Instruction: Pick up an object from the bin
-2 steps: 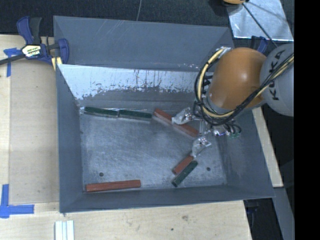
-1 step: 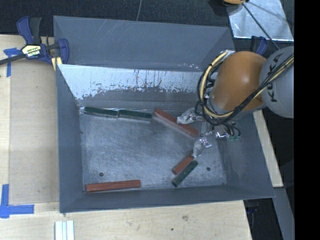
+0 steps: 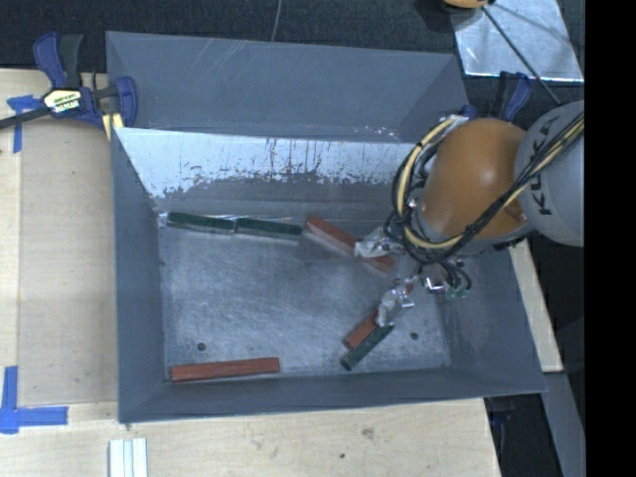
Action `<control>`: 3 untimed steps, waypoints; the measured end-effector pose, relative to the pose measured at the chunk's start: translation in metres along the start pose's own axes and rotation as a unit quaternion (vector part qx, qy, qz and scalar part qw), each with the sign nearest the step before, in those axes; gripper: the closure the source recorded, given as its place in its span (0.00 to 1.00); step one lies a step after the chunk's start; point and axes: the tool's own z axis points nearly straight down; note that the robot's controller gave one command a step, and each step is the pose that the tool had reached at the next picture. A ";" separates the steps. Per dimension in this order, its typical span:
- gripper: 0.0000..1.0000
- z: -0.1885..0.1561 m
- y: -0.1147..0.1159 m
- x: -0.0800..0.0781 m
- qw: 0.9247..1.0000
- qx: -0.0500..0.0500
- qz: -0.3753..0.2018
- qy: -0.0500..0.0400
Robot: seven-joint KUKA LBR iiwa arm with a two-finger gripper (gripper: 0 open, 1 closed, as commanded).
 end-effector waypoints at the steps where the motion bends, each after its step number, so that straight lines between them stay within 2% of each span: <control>1: 0.00 0.006 0.003 0.006 0.987 -0.001 -0.160 -0.002; 2: 1.00 0.019 0.024 0.018 0.977 0.005 -0.213 -0.009; 3: 1.00 0.019 0.024 0.018 0.977 0.005 -0.213 -0.009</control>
Offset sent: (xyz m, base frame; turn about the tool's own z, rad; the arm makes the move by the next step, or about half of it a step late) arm -0.0276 0.0248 -0.0258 -0.4340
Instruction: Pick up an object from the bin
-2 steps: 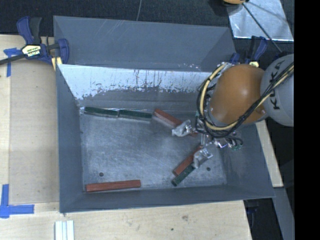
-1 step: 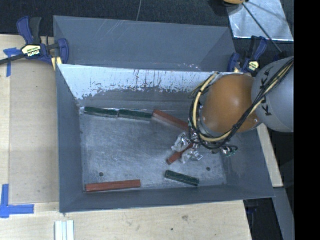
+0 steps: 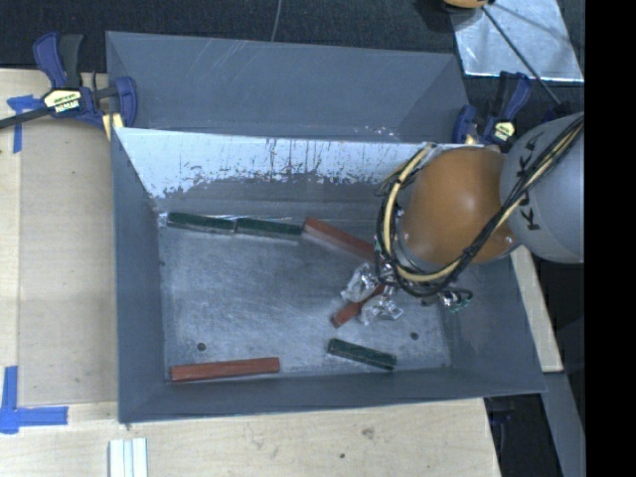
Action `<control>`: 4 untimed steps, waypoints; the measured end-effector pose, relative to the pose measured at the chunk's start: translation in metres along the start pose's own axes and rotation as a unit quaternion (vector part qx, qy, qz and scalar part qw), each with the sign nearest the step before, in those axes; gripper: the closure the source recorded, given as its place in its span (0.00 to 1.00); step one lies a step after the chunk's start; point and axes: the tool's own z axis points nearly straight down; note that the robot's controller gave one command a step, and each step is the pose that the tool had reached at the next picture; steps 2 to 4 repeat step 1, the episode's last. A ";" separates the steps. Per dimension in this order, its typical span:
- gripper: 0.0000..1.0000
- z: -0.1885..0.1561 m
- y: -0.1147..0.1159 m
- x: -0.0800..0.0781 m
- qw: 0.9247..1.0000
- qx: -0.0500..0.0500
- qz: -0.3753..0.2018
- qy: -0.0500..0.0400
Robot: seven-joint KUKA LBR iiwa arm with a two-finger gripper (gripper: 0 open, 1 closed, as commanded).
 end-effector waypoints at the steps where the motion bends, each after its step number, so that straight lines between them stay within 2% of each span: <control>1: 1.00 -0.126 -0.011 -0.007 1.000 -0.007 -0.005 0.008; 4: 1.00 -0.126 -0.011 -0.007 1.000 -0.007 -0.005 0.008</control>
Offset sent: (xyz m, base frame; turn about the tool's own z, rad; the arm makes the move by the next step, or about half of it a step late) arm 0.0000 0.0000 0.0000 0.0000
